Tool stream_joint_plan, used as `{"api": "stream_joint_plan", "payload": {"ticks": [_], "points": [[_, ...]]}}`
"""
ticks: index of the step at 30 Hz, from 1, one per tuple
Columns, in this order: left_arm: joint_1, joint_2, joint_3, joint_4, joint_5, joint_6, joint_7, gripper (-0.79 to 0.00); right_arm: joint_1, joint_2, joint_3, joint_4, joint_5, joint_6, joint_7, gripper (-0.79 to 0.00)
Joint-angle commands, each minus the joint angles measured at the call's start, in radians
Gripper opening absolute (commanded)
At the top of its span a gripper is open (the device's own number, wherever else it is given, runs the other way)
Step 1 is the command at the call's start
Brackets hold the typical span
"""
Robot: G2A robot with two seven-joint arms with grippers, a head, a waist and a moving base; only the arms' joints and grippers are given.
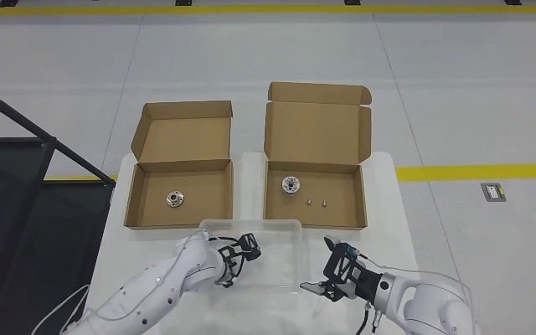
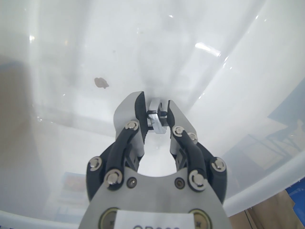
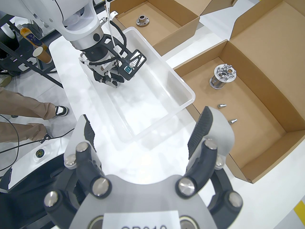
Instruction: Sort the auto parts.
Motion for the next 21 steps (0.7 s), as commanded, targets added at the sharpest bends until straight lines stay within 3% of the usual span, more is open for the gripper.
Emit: {"api": "stream_joint_plan", "payload": {"ticks": [1,6,11,21], "points": [[0.003,0.000,-0.011,-0.003,-0.008,-0.004,0.002,-0.785,0.000,0.000,0.000,0.000,0.000,0.000,0.000,0.000],[0.009,0.009,-0.058,-0.046,-0.024,-0.011,-0.002,-0.785,0.000,0.000,0.000,0.000,0.000,0.000,0.000,0.000],[0.028,0.038,-0.149,-0.134,-0.049,-0.021,-0.013,-0.785,0.000,0.000,0.000,0.000,0.000,0.000,0.000,0.000],[0.152,0.127,-0.429,-0.416,-0.056,-0.020,-0.052,-0.785,0.000,0.000,0.000,0.000,0.000,0.000,0.000,0.000]]}}
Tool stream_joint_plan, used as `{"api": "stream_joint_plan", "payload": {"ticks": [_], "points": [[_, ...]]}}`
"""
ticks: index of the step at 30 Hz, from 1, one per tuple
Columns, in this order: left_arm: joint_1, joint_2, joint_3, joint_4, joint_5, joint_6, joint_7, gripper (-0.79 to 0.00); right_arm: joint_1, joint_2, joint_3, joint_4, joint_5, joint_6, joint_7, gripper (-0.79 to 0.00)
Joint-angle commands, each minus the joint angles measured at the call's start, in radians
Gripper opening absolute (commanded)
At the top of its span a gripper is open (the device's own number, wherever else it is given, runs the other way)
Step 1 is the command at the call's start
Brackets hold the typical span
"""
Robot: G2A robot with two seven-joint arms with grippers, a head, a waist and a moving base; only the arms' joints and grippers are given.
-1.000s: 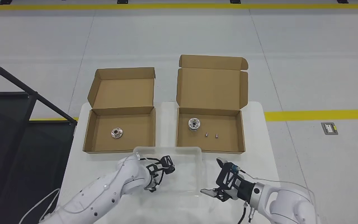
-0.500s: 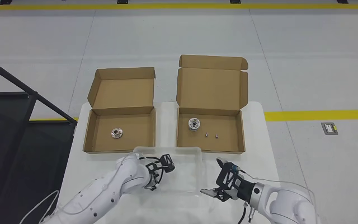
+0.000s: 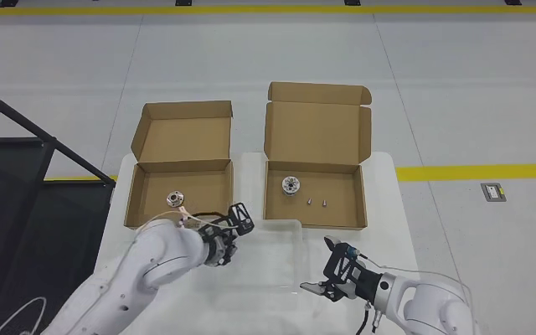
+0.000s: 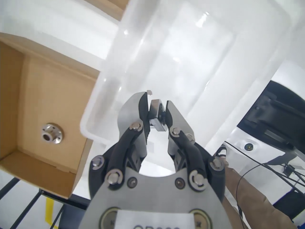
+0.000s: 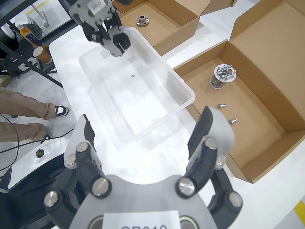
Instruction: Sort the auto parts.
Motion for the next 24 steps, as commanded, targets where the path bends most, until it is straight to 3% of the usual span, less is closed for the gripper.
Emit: {"api": "stream_joint_plan", "payload": {"ticks": [1,8,15,18,24], "points": [[0.034,0.017,-0.069,-0.054,0.007,-0.001,0.004,-0.785,0.000,0.000,0.000,0.000,0.000,0.000,0.000,0.000],[0.173,0.065,-0.336,-0.163,0.015,0.001,0.172,-0.785,0.000,0.000,0.000,0.000,0.000,0.000,0.000,0.000],[0.342,0.084,-0.598,-0.090,-0.132,-0.101,0.533,-0.785,0.000,0.000,0.000,0.000,0.000,0.000,0.000,0.000],[0.391,0.086,-0.666,-0.033,-0.204,-0.175,0.635,-0.785,0.000,0.000,0.000,0.000,0.000,0.000,0.000,0.000],[0.418,0.088,-0.723,0.043,-0.257,-0.274,0.711,-0.785,0.000,0.000,0.000,0.000,0.000,0.000,0.000,0.000]]}}
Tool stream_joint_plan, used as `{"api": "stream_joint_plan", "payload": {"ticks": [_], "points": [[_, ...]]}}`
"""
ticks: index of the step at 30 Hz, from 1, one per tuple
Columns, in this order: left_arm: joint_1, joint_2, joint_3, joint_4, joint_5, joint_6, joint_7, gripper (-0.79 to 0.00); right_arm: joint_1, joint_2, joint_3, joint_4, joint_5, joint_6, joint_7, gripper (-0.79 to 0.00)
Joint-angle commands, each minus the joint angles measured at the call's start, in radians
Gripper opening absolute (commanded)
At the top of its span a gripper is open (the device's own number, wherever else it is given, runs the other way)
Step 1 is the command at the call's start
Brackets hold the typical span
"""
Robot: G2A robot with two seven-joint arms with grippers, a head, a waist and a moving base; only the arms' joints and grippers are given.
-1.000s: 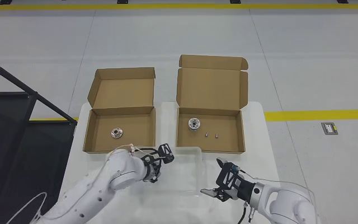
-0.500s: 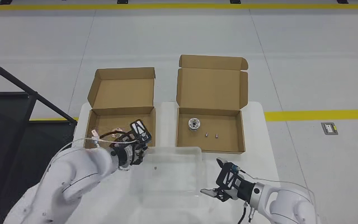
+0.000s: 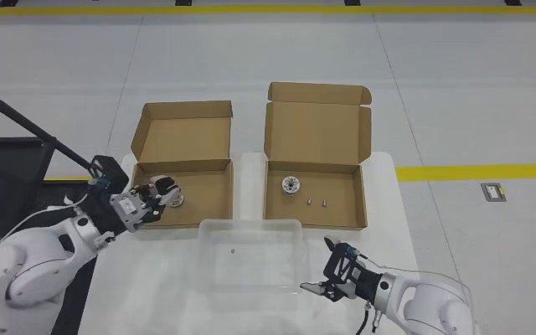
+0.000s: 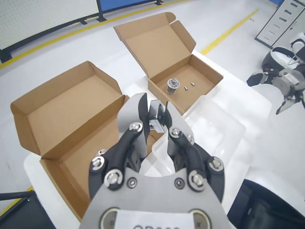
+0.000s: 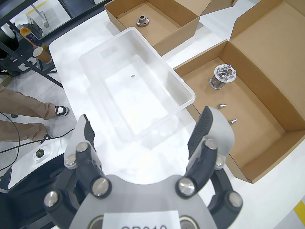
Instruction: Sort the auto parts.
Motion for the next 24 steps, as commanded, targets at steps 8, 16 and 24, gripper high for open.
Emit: {"api": "stream_joint_plan", "payload": {"ticks": [8,16,24], "points": [[-0.049,-0.001,0.038,0.112,0.173,-0.040,-0.003,-0.785,0.000,0.000,0.000,0.000,0.000,0.000,0.000,0.000],[-0.212,-0.030,0.219,0.326,0.250,-0.077,0.035,-0.785,0.000,0.000,0.000,0.000,0.000,0.000,0.000,0.000],[-0.369,-0.070,0.390,0.480,0.340,-0.105,0.062,-0.785,0.000,0.000,0.000,0.000,0.000,0.000,0.000,0.000]]}}
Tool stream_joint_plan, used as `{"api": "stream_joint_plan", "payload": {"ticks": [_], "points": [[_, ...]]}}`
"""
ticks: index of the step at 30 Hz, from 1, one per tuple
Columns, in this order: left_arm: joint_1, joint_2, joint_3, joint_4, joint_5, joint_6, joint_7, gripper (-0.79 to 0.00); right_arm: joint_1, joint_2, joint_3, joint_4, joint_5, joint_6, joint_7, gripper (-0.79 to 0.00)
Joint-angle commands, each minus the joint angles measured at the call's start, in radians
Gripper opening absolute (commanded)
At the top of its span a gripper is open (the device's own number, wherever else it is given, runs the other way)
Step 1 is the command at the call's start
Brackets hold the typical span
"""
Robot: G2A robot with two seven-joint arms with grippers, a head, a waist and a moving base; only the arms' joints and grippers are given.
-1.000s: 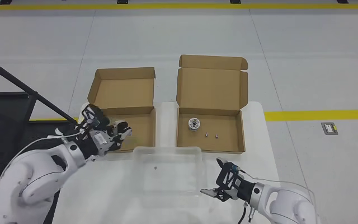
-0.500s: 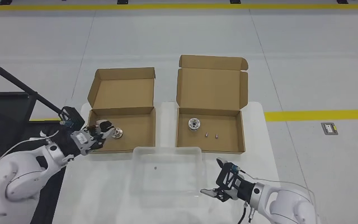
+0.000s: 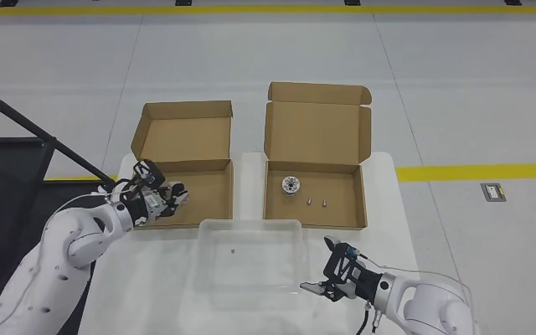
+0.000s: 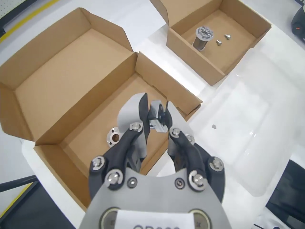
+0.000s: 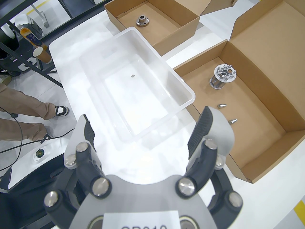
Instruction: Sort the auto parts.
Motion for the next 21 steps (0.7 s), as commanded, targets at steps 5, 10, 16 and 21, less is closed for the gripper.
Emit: {"api": "stream_joint_plan", "payload": {"ticks": [5,10,16,21], "points": [[-0.028,-0.005,0.026,0.023,0.018,-0.024,-0.006,-0.785,0.000,0.000,0.000,0.000,0.000,0.000,0.000,0.000],[-0.028,-0.005,0.026,0.023,0.018,-0.024,-0.006,-0.785,0.000,0.000,0.000,0.000,0.000,0.000,0.000,0.000],[-0.036,-0.015,0.043,0.087,-0.036,0.023,-0.018,-0.785,0.000,0.000,0.000,0.000,0.000,0.000,0.000,0.000],[-0.143,-0.053,0.131,0.243,-0.031,0.058,-0.014,-0.785,0.000,0.000,0.000,0.000,0.000,0.000,0.000,0.000]]}}
